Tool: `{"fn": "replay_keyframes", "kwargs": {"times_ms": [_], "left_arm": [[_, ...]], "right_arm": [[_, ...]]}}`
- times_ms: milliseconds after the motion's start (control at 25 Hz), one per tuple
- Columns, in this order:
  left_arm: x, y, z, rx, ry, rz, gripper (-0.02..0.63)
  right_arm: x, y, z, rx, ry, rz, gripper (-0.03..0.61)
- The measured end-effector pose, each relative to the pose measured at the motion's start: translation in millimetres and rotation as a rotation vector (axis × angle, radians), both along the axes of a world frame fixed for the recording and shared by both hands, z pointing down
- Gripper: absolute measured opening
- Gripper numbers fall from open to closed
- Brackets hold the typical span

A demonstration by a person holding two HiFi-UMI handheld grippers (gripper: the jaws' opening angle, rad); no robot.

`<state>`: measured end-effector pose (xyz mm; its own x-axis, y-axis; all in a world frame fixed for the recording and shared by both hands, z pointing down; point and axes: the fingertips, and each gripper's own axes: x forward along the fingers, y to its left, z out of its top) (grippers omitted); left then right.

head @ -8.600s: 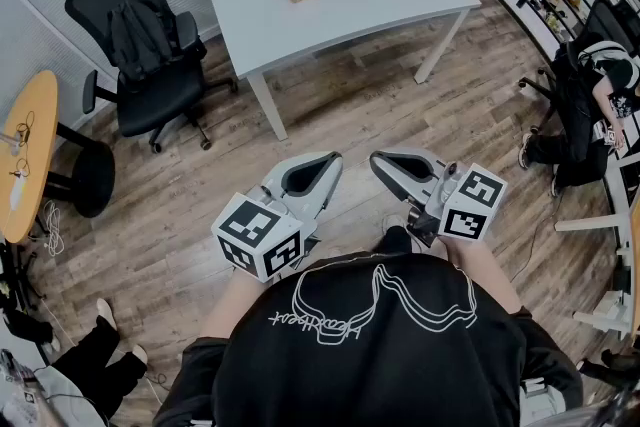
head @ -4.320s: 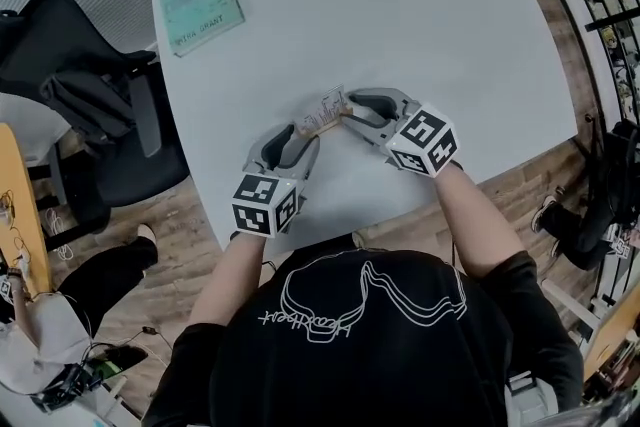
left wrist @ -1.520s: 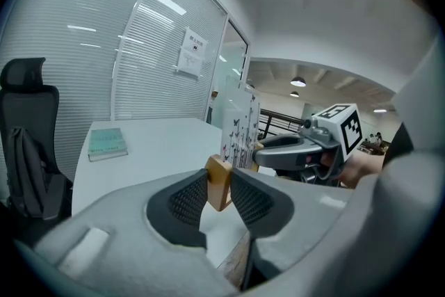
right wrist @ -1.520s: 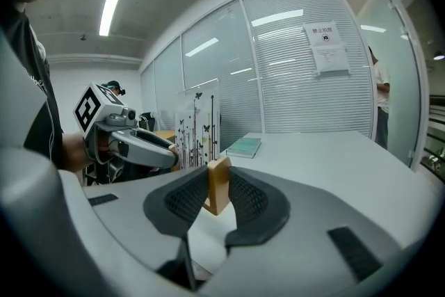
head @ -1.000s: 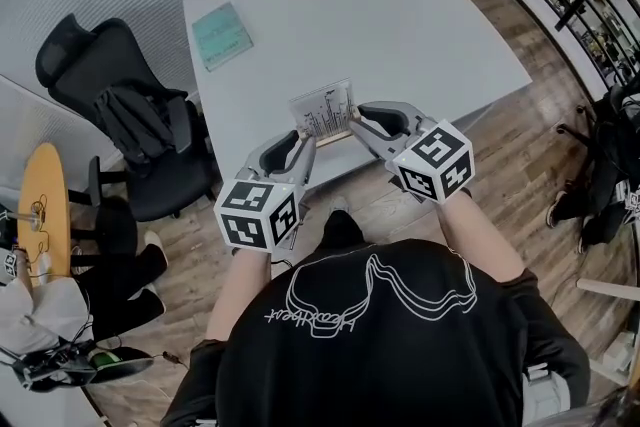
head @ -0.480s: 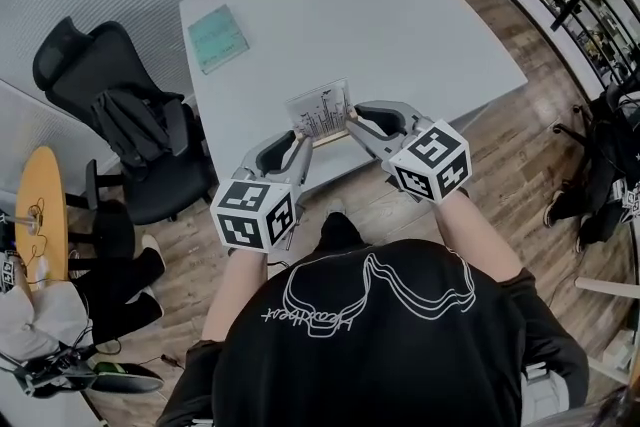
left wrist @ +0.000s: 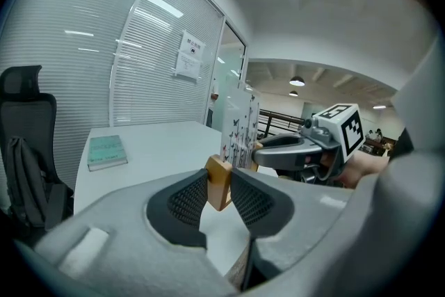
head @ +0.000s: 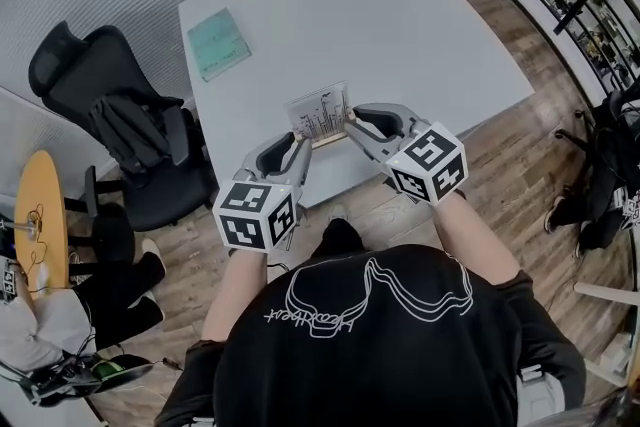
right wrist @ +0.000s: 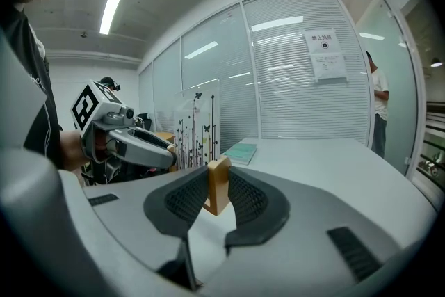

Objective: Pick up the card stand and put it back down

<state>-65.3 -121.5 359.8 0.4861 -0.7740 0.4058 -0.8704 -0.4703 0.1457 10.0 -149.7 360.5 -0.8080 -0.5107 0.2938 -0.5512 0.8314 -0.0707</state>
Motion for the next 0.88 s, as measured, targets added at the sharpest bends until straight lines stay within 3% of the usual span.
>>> {"fn": "replay_keyframes", "kwargs": {"times_ms": [400, 880], "left_arm": [[-22, -53, 26, -0.026, 0.001, 0.009, 0.109], [-52, -101, 97, -0.129, -0.023, -0.005, 0.106]], "right_arm": [[-22, -53, 26, -0.027, 0.015, 0.001, 0.095], [-53, -102, 92, -0.065, 0.091, -0.014, 0.094]]}}
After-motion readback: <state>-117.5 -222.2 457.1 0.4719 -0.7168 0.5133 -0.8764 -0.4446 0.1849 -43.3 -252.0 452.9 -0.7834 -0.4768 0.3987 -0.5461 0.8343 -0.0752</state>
